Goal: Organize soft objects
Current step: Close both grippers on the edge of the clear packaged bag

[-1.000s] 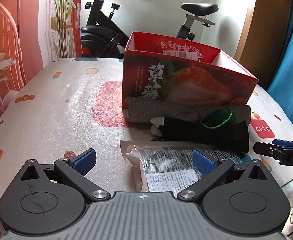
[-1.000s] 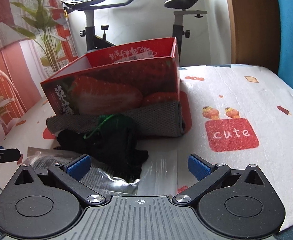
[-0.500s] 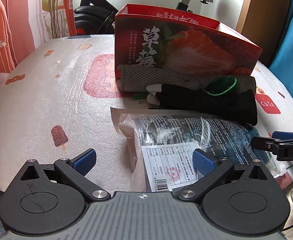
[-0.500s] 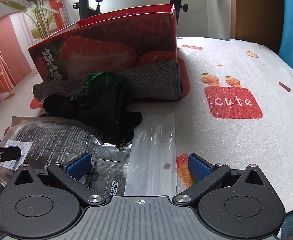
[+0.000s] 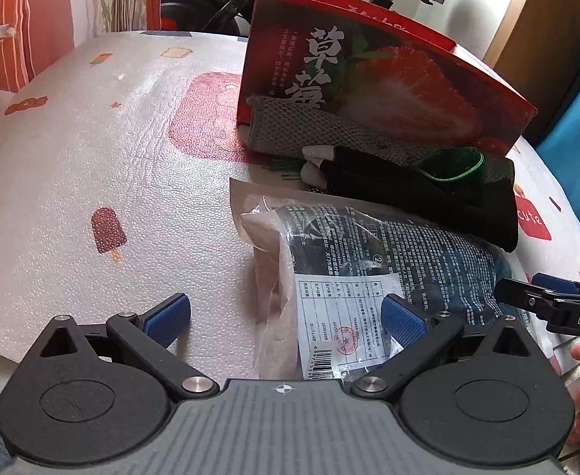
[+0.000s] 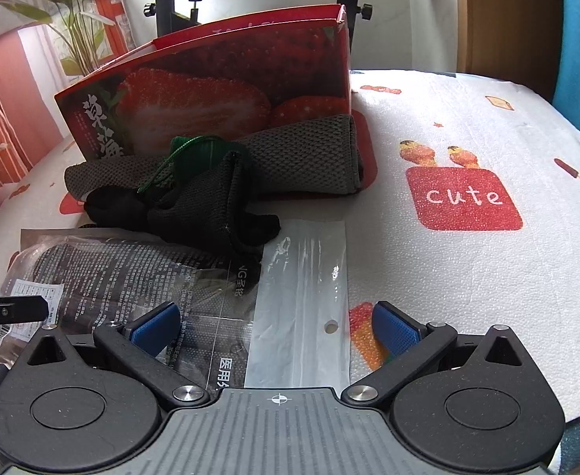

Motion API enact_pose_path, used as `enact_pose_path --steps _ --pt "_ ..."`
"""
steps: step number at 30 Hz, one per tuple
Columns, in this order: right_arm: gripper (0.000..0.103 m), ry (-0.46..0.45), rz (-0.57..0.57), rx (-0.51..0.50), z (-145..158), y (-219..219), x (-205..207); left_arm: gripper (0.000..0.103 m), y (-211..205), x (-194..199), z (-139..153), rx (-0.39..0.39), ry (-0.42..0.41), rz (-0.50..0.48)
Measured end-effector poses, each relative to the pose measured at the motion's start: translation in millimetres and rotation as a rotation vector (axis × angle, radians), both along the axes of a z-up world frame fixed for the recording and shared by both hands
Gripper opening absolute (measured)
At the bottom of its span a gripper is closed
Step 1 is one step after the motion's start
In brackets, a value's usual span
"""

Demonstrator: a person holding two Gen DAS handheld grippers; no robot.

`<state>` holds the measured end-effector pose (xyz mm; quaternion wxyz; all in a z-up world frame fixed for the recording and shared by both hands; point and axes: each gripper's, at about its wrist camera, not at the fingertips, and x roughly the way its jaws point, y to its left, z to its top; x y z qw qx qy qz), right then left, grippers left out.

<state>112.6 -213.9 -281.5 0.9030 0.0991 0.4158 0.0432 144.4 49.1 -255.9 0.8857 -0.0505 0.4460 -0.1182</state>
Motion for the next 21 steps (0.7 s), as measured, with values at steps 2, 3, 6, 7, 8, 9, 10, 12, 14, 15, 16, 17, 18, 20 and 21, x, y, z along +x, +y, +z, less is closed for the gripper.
enact_pose_path --steps 2,3,6,7,8,9,10,12,14,15,16,17,18,20,21 --pt "0.103 0.001 -0.001 0.002 0 0 0 0.103 -1 0 0 0.0 -0.002 0.002" --pt "0.103 0.002 -0.002 0.002 0 0 0 0.103 -1 0 -1 -0.001 -0.003 0.004" --pt "0.103 0.002 -0.002 -0.007 -1 1 1 0.103 0 -1 0 -0.002 -0.005 0.008" --pt "0.103 0.003 -0.002 -0.008 -1 1 1 0.103 0 -1 0 -0.002 -0.005 0.008" --pt "0.103 0.003 -0.001 -0.008 -1 1 1 0.103 0 -1 0 -0.001 -0.007 0.006" --pt "0.103 0.003 -0.001 -0.005 -1 0 1 0.103 0 -1 0 -0.001 -0.009 0.005" --pt "0.103 0.002 -0.001 -0.004 -1 0 1 0.103 0 -2 0 0.0 -0.01 0.003" --pt "0.103 0.003 0.008 0.0 -1 0 1 0.103 -1 -2 0 0.007 -0.012 0.001" --pt "0.103 0.002 0.036 0.008 -1 3 1 0.103 -2 -2 0 0.016 -0.013 -0.003" --pt "0.103 0.001 0.054 0.01 -1 6 1 0.103 -2 -2 0 0.017 -0.013 -0.003" --pt "0.103 0.002 0.067 0.008 0 8 1 0.103 -3 -2 0 0.018 -0.014 -0.005" --pt "0.103 0.002 0.073 0.003 0 10 1 0.103 -3 -2 0 0.021 -0.014 -0.007" --pt "0.103 0.003 0.076 0.009 0 10 1 0.103 -3 -2 0 0.021 -0.014 -0.007" --pt "0.103 0.002 0.087 0.022 0 10 1 0.103 -3 -2 0 0.02 -0.014 -0.007" --pt "0.103 0.001 0.094 0.022 0 11 1 0.103 -3 -2 0 0.02 -0.014 -0.007"
